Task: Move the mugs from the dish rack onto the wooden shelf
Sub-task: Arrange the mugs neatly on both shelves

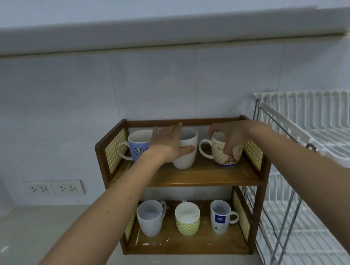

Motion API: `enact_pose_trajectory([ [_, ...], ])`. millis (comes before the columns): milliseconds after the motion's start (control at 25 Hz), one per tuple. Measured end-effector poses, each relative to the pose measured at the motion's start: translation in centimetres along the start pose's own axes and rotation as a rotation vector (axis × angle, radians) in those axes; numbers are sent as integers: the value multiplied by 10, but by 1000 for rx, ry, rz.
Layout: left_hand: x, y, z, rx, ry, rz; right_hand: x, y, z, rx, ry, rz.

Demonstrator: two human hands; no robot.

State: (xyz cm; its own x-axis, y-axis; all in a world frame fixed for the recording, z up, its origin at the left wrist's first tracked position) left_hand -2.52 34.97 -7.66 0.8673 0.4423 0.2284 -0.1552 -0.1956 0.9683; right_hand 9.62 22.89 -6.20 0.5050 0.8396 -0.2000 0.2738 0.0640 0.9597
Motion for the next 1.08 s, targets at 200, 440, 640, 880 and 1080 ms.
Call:
enact_pose_trajectory([
  [200, -10, 13, 9, -42, -29, 89, -8, -1, -5, 71, -22, 28],
  [440, -149, -19, 34, -61, -662, 662, -134, -62, -57, 295, 578, 1045],
  [640, -136, -153, 1, 96, -498, -158, -47, -213, -54, 275, 246, 320],
  [880, -86, -220, -43, 128, -280, -674, 54, -258, -42, 133, -83, -3],
  [1080, -71, -230, -61, 150, -14, -650, 77, -273, -39, 54, -43, -48],
])
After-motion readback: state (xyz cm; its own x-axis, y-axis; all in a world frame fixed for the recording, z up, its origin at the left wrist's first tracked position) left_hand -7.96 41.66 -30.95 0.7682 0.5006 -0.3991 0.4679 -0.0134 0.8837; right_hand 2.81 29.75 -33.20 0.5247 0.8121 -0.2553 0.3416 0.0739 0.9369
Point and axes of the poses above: each hand's wrist, its own x-axis towards the middle knuckle, its own y-axis out of the back of the hand, z = x × y, the point moved 8 cm from there along x, towards the middle knuckle, and after that the axes turned 8 degrees about x, right-handed, at the moved point
